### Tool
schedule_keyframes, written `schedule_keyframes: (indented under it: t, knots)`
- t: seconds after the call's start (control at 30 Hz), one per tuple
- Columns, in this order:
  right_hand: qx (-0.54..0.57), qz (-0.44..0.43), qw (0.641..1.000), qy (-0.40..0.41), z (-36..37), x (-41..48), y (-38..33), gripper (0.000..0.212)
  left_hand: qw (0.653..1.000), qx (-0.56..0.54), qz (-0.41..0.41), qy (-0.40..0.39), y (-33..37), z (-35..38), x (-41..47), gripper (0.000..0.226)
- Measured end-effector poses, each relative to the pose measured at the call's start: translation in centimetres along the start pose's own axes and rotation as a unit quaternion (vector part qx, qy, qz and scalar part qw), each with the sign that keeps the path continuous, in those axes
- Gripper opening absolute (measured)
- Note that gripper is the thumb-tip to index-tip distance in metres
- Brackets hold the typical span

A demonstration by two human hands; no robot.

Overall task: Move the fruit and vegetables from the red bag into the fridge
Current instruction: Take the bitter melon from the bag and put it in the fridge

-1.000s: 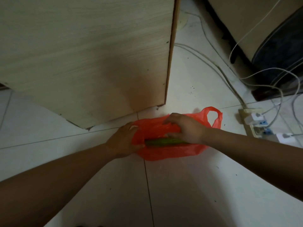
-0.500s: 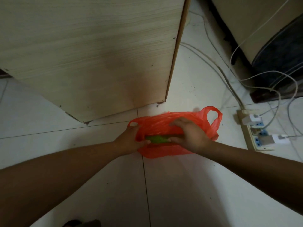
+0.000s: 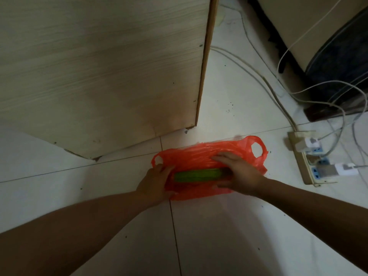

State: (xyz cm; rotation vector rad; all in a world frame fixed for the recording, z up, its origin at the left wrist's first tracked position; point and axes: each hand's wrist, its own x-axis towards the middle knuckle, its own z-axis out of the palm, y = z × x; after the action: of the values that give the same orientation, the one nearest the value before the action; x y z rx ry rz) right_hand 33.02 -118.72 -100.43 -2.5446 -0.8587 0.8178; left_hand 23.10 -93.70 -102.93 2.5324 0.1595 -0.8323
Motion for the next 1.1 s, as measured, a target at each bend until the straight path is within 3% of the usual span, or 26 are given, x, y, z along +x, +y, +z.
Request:
schedule_keyframes:
  t: [0.2, 0.47, 0.7, 1.1]
  knots:
    - [0.001, 0.030, 0.999, -0.020, 0.5, -0.3, 2.0, 0.081, 1.000, -0.015, 0.010, -0.016, 0.2, -1.4, 1.3, 0.081]
    - [0.072, -0.088, 0.991, 0.076, -3.1, 0.8, -1.2, 0.050, 0.991, -0.061, 0.070, 0.097, 0.8, -5.7, 1.5, 0.071]
    - [0.073, -0.144, 0.979, 0.125, -4.5, 1.0, -4.1, 0.045, 0.962, -0.162, 0.129, 0.175, 4.5, -7.9, -0.1, 0.067]
    - [0.092, -0.133, 0.971, 0.176, -7.1, -0.8, -4.8, 0.045, 0.927, -0.300, 0.154, 0.165, 7.4, -9.2, -0.7, 0.061]
